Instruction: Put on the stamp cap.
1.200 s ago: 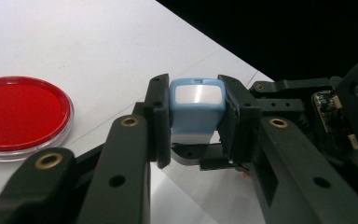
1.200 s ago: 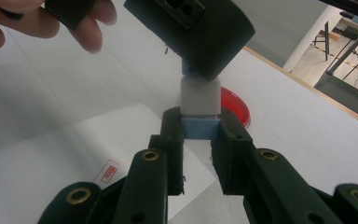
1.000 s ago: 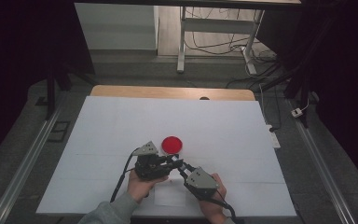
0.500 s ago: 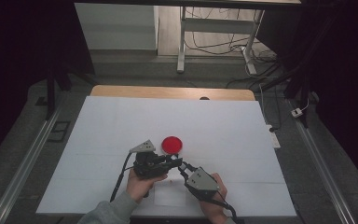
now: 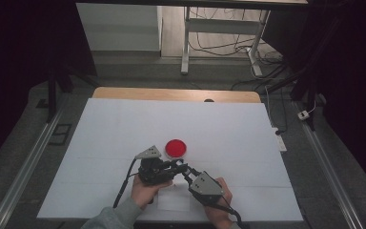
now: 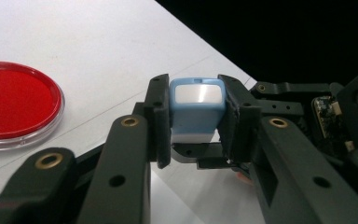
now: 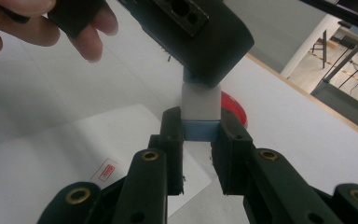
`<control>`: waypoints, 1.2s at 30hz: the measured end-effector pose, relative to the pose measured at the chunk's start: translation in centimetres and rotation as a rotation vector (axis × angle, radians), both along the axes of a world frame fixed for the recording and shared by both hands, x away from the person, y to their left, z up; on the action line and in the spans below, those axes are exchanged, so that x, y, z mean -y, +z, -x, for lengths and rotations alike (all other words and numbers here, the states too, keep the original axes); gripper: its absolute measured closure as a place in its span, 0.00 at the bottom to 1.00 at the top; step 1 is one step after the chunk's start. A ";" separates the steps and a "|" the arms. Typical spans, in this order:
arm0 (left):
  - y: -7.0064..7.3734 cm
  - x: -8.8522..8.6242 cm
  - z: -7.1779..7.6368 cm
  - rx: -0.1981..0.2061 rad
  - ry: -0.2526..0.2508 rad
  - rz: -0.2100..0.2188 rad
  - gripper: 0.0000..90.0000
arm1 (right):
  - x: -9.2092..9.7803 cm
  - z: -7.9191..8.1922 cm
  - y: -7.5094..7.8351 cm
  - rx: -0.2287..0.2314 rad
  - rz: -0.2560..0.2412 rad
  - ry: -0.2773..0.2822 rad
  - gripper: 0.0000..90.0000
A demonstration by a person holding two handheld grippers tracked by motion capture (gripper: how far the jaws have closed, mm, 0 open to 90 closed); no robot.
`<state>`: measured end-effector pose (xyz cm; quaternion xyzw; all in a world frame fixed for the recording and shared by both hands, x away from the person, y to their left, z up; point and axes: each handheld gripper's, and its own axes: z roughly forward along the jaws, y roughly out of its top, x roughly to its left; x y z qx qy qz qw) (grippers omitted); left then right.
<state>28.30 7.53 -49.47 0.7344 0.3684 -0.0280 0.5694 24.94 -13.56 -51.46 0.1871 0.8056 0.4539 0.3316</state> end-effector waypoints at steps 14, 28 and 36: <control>-0.1 -0.4 -0.5 -0.001 -0.009 -0.020 0.75 | 0.1 -1.0 -0.3 -0.090 -0.008 0.028 0.79; 0.0 -0.9 -0.8 0.010 0.002 -0.029 0.75 | 0.7 -1.3 -0.2 -0.135 -0.042 0.067 0.67; -0.1 -1.5 -1.1 0.018 0.031 -0.053 0.75 | 1.7 -1.6 0.1 -0.179 -0.078 0.079 0.61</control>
